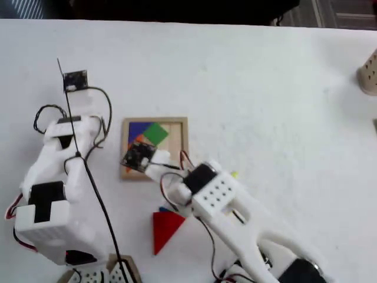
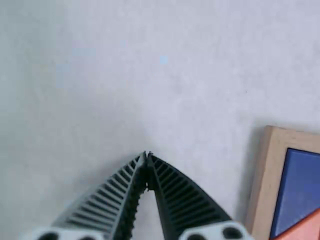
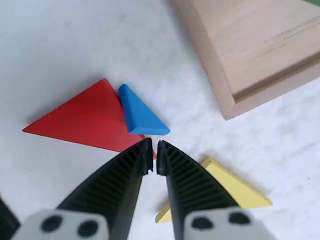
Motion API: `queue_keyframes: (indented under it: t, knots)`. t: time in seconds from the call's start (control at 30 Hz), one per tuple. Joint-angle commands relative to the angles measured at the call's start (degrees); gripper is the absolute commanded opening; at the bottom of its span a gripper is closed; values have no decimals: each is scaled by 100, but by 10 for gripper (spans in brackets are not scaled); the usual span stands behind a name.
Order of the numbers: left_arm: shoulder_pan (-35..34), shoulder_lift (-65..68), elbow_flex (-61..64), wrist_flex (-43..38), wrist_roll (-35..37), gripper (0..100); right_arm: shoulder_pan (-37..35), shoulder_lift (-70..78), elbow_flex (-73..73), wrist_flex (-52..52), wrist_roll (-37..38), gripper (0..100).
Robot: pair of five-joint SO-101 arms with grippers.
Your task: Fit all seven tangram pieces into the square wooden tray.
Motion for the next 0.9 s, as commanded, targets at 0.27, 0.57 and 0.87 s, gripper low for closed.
queue_keyframes:
  t: [0.27,0.57,0.87]
  knots:
    - [-180,-57,-273,44,53,24,-919,75,607,-593,88,299]
    - [-189,-57,-273,53,53,24,-1103,734,589,-910,492,233]
    - [-198,-57,-273,53,53,24,-488,884,492,-1235,800,112]
